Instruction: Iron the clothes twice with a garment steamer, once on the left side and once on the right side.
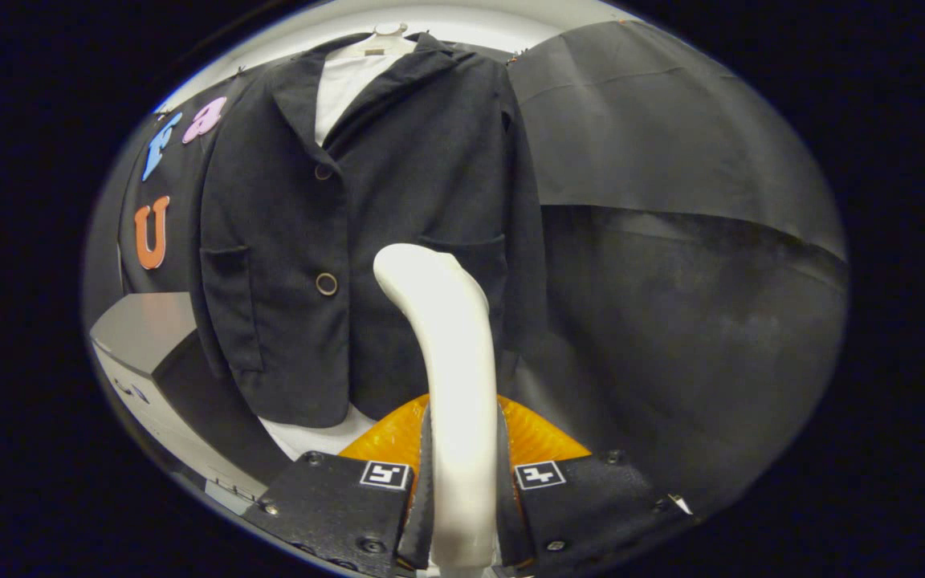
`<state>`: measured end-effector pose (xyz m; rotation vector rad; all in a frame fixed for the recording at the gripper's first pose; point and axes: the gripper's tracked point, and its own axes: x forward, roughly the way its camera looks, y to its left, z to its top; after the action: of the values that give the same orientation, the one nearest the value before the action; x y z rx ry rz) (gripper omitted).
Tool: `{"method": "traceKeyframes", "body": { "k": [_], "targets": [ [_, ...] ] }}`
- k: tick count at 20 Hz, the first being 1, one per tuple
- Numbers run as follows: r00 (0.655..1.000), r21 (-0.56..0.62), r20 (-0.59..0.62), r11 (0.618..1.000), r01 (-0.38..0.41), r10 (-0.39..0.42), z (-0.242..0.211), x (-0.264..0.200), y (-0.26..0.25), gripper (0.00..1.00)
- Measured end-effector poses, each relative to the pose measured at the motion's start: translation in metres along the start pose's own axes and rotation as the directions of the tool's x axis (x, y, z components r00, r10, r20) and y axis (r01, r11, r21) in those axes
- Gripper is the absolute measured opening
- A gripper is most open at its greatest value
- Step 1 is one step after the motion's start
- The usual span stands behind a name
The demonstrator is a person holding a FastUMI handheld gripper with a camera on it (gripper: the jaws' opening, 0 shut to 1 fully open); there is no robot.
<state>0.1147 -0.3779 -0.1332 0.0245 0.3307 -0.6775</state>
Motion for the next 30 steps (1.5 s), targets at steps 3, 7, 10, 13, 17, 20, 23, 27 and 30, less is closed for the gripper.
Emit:
{"method": "traceKeyframes", "body": {
  "k": [3, 7, 10, 13, 17, 20, 23, 27, 30],
  "targets": [
    [1.000, -0.005, -0.027, 1.000, 0.000, 0.000, -0.016, 0.005, 0.000, 0.35],
    [0.998, -0.009, -0.067, 1.000, 0.001, -0.001, -0.040, 0.014, 0.001, 0.35],
    [0.996, -0.017, -0.089, 1.000, 0.006, -0.007, -0.054, 0.019, 0.004, 0.35],
    [0.994, -0.026, -0.111, 1.000, 0.002, -0.005, -0.069, 0.023, 0.007, 0.35],
    [0.989, -0.036, -0.151, 0.999, -0.007, 0.002, -0.088, 0.030, 0.009, 0.35],
    [0.985, -0.037, -0.170, 0.999, -0.018, 0.012, -0.096, 0.034, 0.009, 0.35],
    [0.982, -0.050, -0.189, 0.998, -0.032, 0.022, -0.106, 0.038, 0.010, 0.35],
    [0.973, -0.067, -0.226, 0.996, -0.066, 0.049, -0.125, 0.043, 0.010, 0.35],
    [0.966, -0.062, -0.247, 0.994, -0.089, 0.071, -0.131, 0.042, 0.010, 0.35]
  ]
}}
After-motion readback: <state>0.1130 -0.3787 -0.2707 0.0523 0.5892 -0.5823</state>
